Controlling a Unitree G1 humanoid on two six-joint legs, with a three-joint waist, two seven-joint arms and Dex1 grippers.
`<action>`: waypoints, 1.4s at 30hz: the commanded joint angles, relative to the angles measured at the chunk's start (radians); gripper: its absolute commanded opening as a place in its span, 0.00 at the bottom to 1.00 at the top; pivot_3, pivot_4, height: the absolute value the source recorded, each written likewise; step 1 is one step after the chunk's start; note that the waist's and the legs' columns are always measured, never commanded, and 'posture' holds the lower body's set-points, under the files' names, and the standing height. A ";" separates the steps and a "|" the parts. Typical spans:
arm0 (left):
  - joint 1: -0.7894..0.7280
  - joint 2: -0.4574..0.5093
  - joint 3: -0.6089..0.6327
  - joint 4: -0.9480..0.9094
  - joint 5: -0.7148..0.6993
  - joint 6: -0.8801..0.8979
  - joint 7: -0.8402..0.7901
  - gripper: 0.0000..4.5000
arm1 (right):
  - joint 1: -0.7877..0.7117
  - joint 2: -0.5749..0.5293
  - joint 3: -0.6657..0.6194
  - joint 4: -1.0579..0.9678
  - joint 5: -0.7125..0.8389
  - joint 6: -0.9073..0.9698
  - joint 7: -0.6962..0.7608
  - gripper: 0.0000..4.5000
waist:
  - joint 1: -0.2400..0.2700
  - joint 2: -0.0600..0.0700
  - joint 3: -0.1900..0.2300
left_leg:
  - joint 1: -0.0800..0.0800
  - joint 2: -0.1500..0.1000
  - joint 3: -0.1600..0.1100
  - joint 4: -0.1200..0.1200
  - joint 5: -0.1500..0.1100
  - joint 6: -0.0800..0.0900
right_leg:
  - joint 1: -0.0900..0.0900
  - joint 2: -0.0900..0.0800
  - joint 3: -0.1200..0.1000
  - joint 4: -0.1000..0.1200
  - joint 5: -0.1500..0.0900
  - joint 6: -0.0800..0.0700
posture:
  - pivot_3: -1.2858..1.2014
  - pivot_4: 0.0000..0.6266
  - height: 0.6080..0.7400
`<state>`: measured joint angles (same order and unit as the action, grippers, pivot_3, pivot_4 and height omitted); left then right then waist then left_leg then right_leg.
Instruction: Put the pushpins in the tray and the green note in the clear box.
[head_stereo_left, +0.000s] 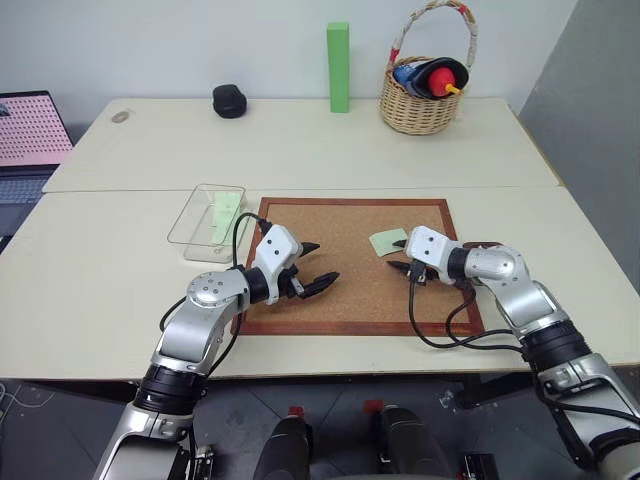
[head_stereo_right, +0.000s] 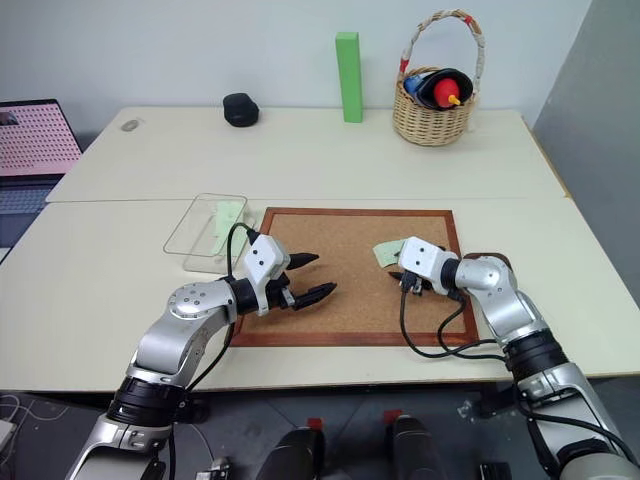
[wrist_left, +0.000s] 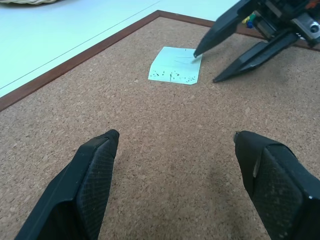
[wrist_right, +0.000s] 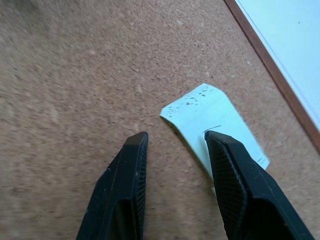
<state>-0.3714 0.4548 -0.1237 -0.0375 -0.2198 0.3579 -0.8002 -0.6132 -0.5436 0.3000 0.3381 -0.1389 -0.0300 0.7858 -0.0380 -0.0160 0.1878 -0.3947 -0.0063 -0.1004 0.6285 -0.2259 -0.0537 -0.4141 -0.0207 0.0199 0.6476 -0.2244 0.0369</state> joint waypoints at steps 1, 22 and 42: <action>-0.005 0.004 0.005 -0.022 0.002 -0.023 -0.002 0.87 | -0.044 0.003 0.010 0.056 -0.070 -0.075 -0.062 0.42 | 0.001 0.000 0.000 | 0.000 0.000 0.000 0.000 0.000 0.000 | 0.000 0.000 0.000 0.000 0.000 0.000 | 0.52 0.24 1.00; -0.010 0.008 0.005 -0.026 0.001 -0.020 -0.004 0.87 | -0.057 0.050 0.016 0.144 -0.166 -0.219 -0.169 0.03 | 0.000 0.000 0.000 | 0.001 0.000 0.000 0.000 0.000 0.000 | 0.000 0.000 0.001 0.000 0.000 0.000 | 0.52 0.24 1.00; -0.114 -0.042 -0.011 0.162 0.040 -0.167 -0.017 1.00 | 0.056 0.029 -0.037 -0.105 -0.077 -0.212 -0.139 0.00 | 0.006 0.000 0.000 | 0.001 0.000 0.000 0.001 0.000 0.000 | 0.001 0.000 0.001 0.000 0.000 0.000 | 0.52 0.24 1.00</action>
<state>-0.4545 0.4161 -0.1234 0.1072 -0.1993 0.2497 -0.8019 -0.5581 -0.5064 0.2944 0.2967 -0.2480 -0.2484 0.6342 -0.0322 -0.0161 0.1878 -0.3939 -0.0066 -0.1001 0.6291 -0.2258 -0.0537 -0.4130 -0.0208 0.0206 0.6478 -0.2240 0.0368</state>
